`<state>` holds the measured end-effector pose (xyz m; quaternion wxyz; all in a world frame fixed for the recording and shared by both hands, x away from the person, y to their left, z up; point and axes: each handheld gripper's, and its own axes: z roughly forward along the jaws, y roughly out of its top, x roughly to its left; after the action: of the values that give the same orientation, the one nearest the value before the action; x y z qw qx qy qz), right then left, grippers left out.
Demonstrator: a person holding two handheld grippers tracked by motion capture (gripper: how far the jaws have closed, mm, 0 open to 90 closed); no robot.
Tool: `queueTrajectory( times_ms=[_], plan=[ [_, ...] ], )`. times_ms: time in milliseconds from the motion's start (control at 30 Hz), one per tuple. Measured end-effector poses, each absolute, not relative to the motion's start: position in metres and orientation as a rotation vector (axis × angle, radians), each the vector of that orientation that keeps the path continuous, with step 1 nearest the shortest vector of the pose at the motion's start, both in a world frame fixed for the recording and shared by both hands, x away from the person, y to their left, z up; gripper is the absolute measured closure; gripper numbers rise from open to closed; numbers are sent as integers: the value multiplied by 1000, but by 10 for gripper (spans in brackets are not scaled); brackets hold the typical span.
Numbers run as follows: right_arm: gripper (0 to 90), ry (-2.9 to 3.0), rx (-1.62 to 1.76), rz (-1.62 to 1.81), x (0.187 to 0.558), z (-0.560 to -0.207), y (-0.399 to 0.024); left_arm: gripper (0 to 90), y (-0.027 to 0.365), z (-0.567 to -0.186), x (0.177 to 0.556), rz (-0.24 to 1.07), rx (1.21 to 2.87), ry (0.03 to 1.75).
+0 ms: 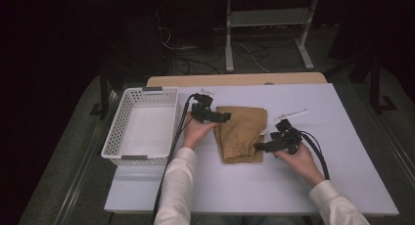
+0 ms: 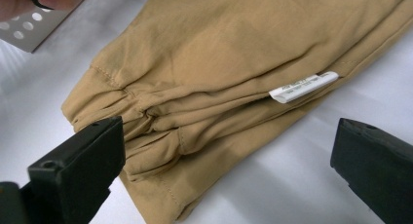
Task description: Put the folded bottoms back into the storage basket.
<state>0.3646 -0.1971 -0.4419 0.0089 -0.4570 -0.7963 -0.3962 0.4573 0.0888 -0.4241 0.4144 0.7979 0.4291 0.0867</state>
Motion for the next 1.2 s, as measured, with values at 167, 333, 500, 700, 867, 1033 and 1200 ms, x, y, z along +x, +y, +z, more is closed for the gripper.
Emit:
queueTrajectory(
  times_ms=[167, 333, 500, 700, 867, 1033, 1200],
  plan=[
    [0, -2478, -1437, -1210, 364, -444, -195, 6, 87, -430, 459, 199, 2006, 1094],
    [71, -2453, -1429, -1193, 364, -446, -194, 6, 84, -438, 461, 180, 2014, 1103],
    [121, -2425, -1425, -1180, 364, -447, -193, 6, 82, -445, 463, 131, 2009, 1125],
    [141, -2408, -1426, -1178, 364, -447, -193, 9, 80, -452, 465, 93, 2020, 1139],
    [164, -2360, -1428, -1177, 364, -447, -193, 26, 81, -452, 466, 107, 2005, 1150],
    [184, -2362, -1418, -1156, 363, -446, -188, 83, 84, -452, 467, 88, 1974, 1160],
    [217, -2327, -1423, -1151, 363, -447, -184, 182, 84, -452, 467, 89, 1963, 1167]
  ],
)
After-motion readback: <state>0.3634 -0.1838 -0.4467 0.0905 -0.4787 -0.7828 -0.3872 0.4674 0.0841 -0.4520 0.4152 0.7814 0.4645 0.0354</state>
